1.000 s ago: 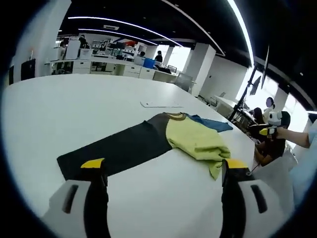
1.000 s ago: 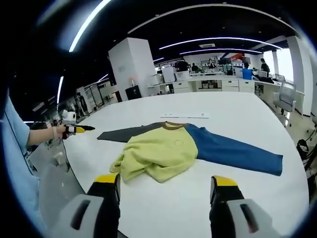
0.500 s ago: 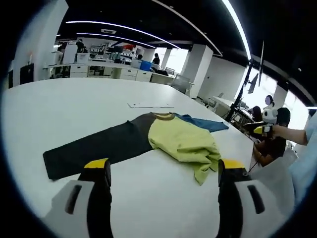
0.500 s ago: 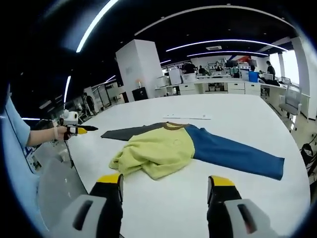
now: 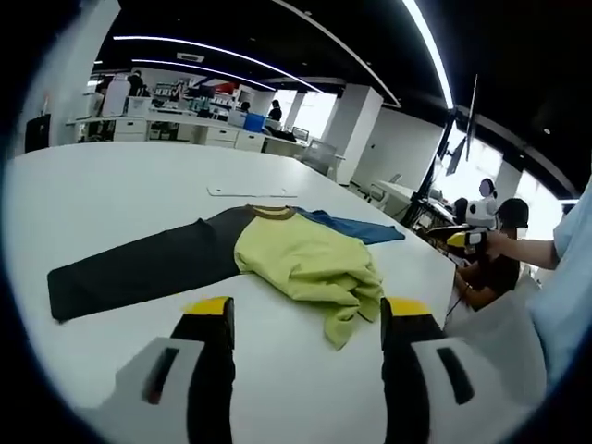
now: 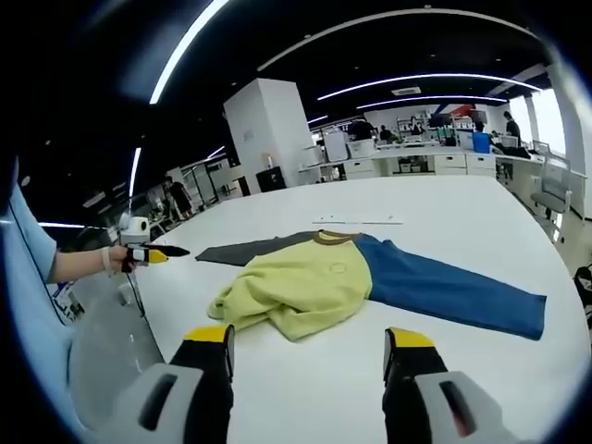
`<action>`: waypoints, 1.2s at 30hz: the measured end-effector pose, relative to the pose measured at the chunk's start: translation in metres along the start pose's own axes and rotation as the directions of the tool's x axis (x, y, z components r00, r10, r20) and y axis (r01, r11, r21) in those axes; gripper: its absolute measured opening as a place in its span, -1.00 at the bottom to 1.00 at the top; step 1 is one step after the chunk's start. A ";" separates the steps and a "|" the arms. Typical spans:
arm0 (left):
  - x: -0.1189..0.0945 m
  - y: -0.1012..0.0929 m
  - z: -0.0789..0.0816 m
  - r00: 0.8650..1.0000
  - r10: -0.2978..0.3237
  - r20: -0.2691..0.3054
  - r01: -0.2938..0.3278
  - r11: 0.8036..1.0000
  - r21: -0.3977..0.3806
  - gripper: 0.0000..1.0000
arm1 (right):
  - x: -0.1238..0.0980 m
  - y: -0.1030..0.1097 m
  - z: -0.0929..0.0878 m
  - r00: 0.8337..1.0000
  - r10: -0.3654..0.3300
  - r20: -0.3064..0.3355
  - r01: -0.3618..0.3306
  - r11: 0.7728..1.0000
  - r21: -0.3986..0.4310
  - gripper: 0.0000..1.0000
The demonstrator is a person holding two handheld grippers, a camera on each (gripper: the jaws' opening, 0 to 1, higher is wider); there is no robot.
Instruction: Fold the garment on the visible template until the final outline fits inside the template.
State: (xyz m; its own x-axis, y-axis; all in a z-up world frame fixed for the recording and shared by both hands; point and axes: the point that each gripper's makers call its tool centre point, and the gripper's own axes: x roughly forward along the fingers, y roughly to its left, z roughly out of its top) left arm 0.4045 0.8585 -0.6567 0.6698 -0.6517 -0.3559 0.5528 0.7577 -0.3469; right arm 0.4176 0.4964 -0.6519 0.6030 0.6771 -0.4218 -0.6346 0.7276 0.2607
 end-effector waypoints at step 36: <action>0.013 -0.026 -0.034 1.000 -0.022 0.007 0.022 0.998 -0.055 -0.07 | 0.156 0.054 -0.053 0.918 0.066 -0.390 -0.282 0.801 -0.528 -0.47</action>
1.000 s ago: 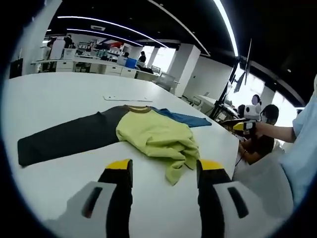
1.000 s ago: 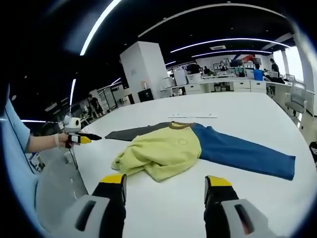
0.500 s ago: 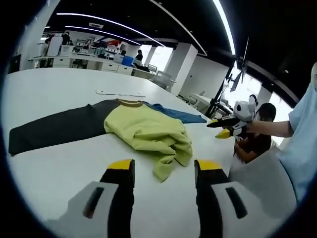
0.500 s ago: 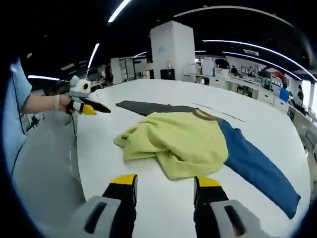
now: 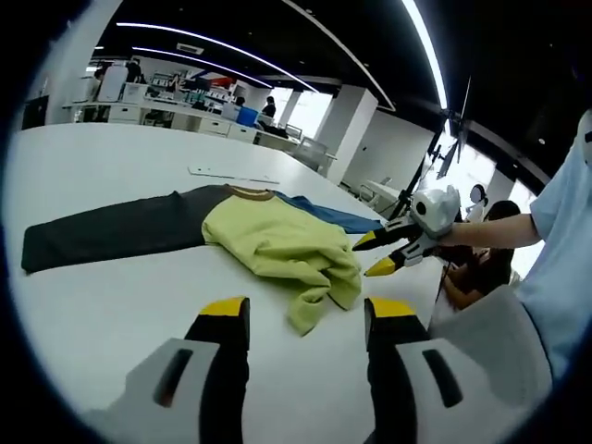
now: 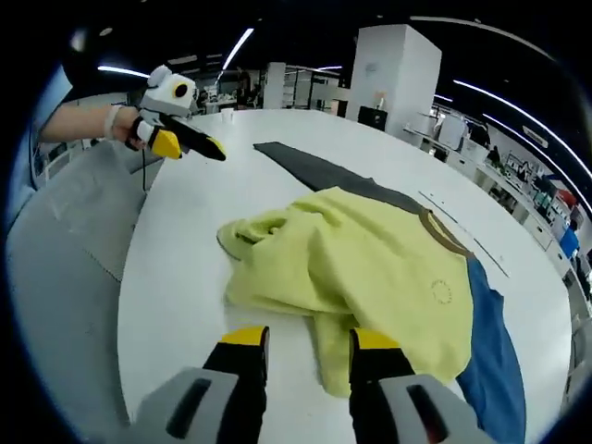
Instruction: Fold the garment on the visible template until the final outline fits inside the template.
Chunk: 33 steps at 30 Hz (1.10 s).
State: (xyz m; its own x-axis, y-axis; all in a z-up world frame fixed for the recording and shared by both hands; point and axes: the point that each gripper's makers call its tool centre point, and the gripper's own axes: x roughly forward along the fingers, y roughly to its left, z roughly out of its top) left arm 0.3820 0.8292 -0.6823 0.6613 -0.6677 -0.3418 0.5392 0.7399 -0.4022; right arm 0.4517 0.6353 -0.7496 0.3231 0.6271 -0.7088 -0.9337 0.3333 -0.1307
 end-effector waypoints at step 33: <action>0.000 -0.004 -0.009 0.999 -0.018 0.044 0.022 0.996 -0.084 -0.24 | -0.014 -0.034 0.045 0.999 -0.002 -0.034 0.000 0.998 -0.070 -1.00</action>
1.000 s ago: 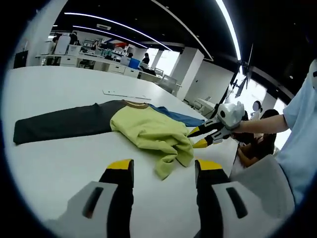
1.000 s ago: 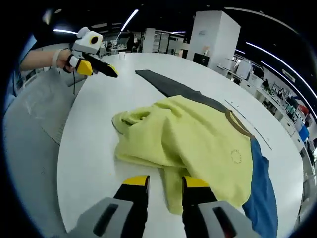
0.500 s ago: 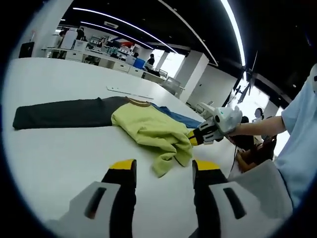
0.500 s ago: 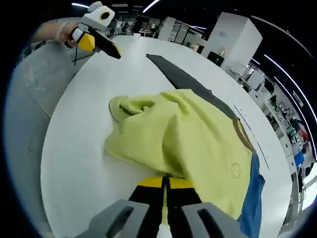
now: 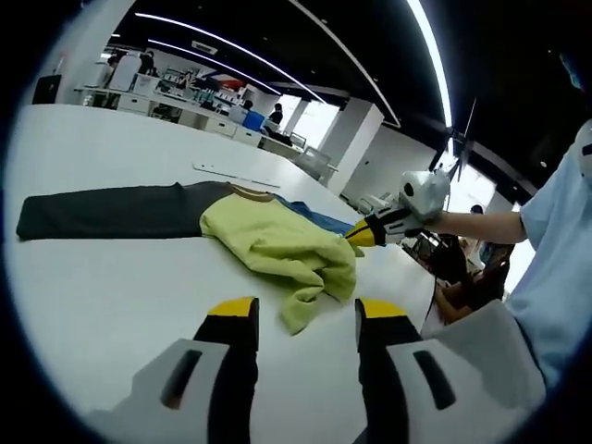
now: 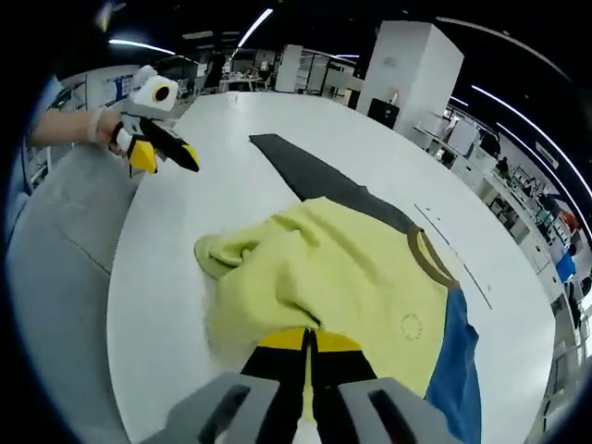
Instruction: Fold the garment on the visible template until the final outline fits inside the template.
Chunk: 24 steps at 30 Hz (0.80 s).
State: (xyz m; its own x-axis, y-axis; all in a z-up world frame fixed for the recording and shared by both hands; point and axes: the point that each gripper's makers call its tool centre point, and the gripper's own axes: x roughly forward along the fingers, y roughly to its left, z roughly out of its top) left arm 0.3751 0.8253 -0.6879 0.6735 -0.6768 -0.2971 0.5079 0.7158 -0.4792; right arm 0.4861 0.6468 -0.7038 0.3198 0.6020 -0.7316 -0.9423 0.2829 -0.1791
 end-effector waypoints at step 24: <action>0.002 0.010 -0.005 1.000 0.019 -0.011 -0.019 0.999 -0.039 -0.24 | 0.050 -0.082 0.030 1.000 -0.005 -0.025 0.008 0.990 0.140 -1.00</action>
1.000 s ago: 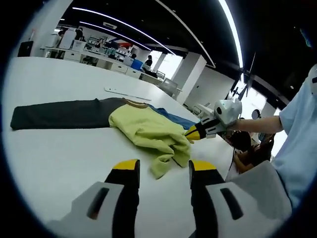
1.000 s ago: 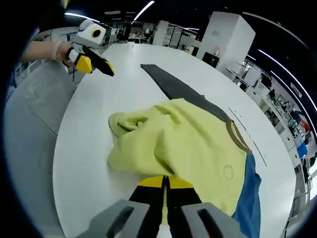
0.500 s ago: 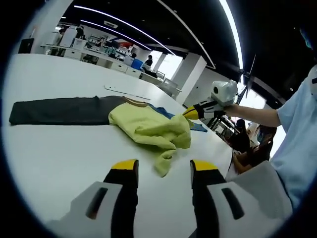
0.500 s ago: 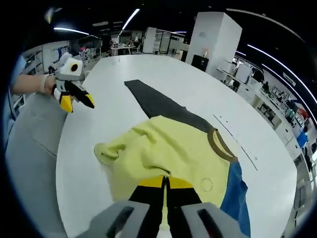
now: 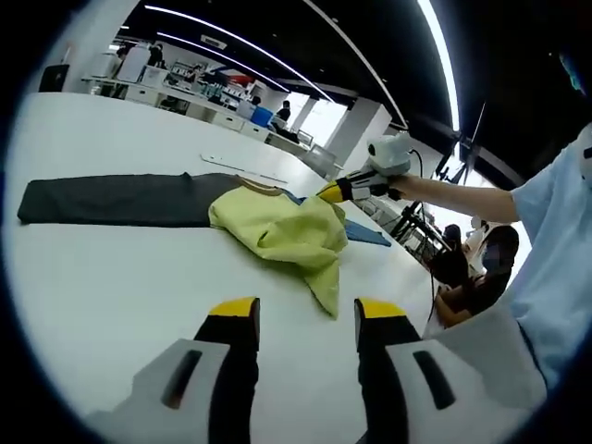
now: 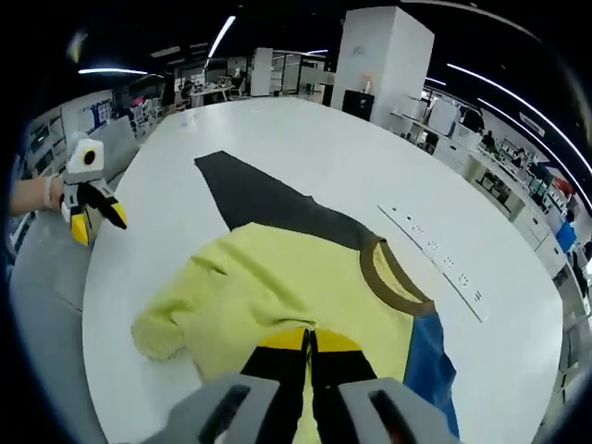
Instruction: Fold the garment on the visible template until the final outline fits inside the template.
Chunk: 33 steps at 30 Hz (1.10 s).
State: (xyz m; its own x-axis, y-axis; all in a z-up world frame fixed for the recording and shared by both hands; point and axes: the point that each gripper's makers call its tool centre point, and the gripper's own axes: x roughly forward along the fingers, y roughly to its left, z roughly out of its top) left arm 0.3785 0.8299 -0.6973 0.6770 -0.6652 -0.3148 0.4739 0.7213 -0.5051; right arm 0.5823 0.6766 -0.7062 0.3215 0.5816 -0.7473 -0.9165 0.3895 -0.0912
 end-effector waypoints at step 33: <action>0.009 0.000 -0.008 0.999 -0.018 -0.026 0.018 1.000 -0.010 -0.21 | -0.013 -0.005 -0.009 0.993 0.030 0.113 -0.047 0.988 0.148 -0.22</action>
State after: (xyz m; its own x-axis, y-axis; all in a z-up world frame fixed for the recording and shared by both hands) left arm 0.3802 0.8224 -0.7067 0.6532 -0.6832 -0.3264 0.4806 0.7072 -0.5185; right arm 0.5808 0.6606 -0.7019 0.3185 0.6700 -0.6706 -0.8851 0.4635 0.0427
